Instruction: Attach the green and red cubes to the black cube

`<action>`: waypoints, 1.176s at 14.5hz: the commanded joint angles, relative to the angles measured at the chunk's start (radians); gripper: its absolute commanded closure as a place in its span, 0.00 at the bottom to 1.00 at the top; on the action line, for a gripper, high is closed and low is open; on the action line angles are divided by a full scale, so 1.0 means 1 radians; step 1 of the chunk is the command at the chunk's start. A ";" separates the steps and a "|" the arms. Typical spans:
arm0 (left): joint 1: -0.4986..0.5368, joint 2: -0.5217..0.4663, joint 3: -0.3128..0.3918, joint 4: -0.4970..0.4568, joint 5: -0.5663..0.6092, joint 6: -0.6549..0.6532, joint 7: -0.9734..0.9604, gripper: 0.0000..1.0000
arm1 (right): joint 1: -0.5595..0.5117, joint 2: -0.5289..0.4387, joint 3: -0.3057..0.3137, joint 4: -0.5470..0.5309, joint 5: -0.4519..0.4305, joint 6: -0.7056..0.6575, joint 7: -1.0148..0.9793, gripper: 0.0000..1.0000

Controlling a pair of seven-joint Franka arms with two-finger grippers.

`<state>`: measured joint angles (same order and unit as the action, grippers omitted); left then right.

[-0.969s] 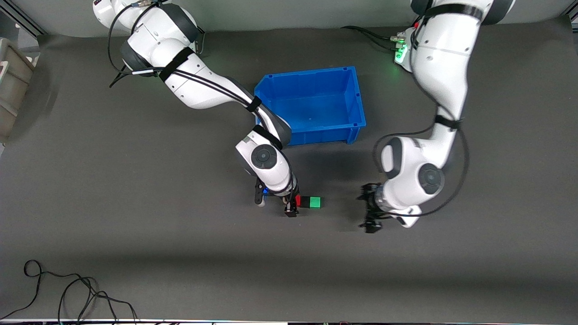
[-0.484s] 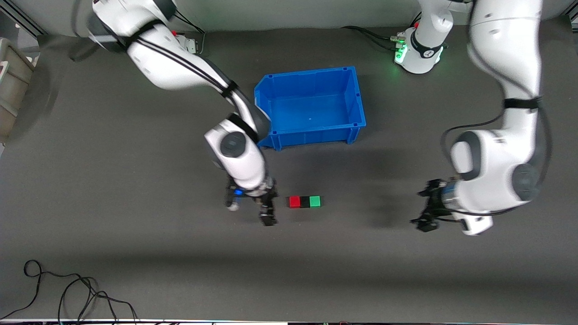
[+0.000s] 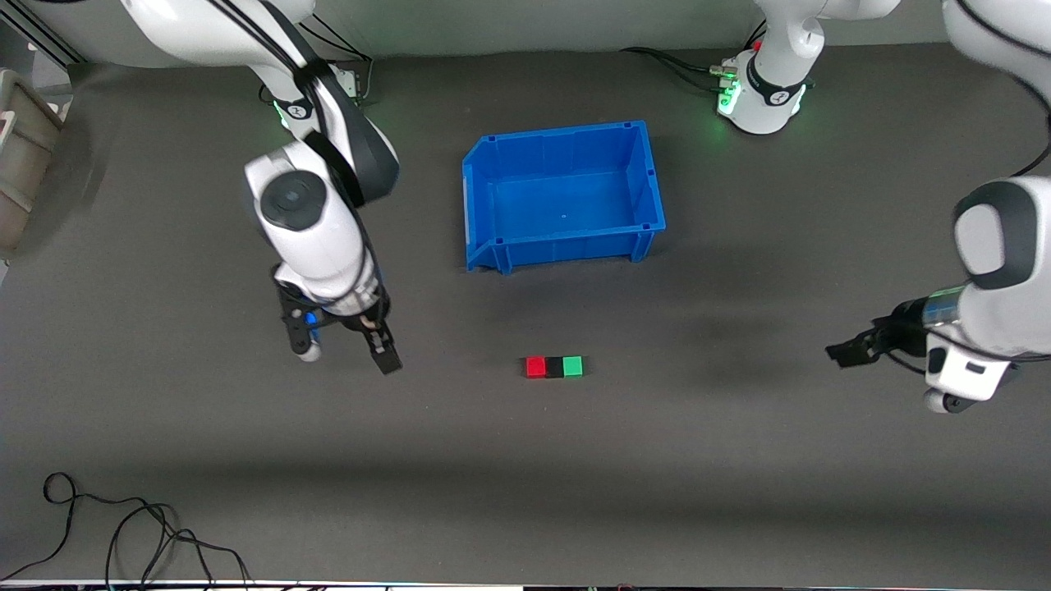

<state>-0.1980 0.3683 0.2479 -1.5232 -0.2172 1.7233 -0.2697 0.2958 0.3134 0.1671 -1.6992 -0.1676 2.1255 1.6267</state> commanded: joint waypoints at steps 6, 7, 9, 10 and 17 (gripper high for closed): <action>-0.004 -0.204 -0.018 0.028 0.104 -0.157 0.261 0.00 | -0.035 -0.264 -0.225 -0.053 0.189 -0.254 -0.761 0.00; -0.014 -0.228 -0.018 0.023 0.119 -0.159 0.261 0.00 | -0.035 -0.269 -0.265 -0.045 0.204 -0.269 -0.850 0.00; -0.041 -0.281 -0.022 0.000 0.168 -0.157 0.261 0.00 | -0.041 -0.290 -0.310 -0.042 0.211 -0.292 -0.985 0.00; -0.047 -0.293 -0.030 -0.002 0.185 -0.157 0.265 0.00 | -0.068 -0.296 -0.316 -0.042 0.211 -0.309 -1.048 0.00; 0.021 -0.313 -0.077 0.000 0.200 -0.156 0.337 0.00 | -0.187 -0.355 -0.310 -0.033 0.211 -0.418 -1.326 0.00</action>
<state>-0.2233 0.0840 0.2058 -1.4953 -0.0344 1.5615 0.0441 0.1495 -0.0043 -0.1505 -1.7191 0.0195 1.7436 0.3862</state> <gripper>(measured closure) 0.000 0.000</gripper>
